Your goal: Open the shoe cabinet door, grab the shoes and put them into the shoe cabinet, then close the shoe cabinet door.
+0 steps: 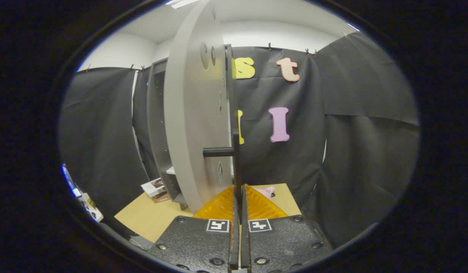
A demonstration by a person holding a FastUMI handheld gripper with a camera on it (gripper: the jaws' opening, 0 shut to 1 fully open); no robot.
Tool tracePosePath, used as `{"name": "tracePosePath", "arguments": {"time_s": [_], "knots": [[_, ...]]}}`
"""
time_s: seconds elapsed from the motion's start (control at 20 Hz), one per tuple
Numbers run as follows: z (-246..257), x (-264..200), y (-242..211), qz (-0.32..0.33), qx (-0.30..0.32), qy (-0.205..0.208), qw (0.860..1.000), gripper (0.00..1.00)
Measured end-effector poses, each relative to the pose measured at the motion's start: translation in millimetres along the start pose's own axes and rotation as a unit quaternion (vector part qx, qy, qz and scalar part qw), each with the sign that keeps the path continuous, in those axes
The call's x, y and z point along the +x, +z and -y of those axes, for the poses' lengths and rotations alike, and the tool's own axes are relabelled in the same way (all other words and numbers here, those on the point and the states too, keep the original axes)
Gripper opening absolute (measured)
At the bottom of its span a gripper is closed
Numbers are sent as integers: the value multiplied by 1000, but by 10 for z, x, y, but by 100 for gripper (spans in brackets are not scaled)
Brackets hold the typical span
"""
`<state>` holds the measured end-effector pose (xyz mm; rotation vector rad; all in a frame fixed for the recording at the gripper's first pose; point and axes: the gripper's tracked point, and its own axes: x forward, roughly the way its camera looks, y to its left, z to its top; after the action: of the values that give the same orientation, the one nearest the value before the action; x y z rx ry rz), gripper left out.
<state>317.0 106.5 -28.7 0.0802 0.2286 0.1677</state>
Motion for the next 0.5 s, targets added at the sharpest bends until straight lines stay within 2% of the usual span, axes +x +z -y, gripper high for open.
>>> {"name": "tracePosePath", "arguments": {"time_s": [0.05,0.2,0.5], "knots": [[-76,-62,19,2,2,9,1000,6],[99,-40,56,4,-16,2,1000,6],[57,-36,49,4,-9,2,1000,6]]}}
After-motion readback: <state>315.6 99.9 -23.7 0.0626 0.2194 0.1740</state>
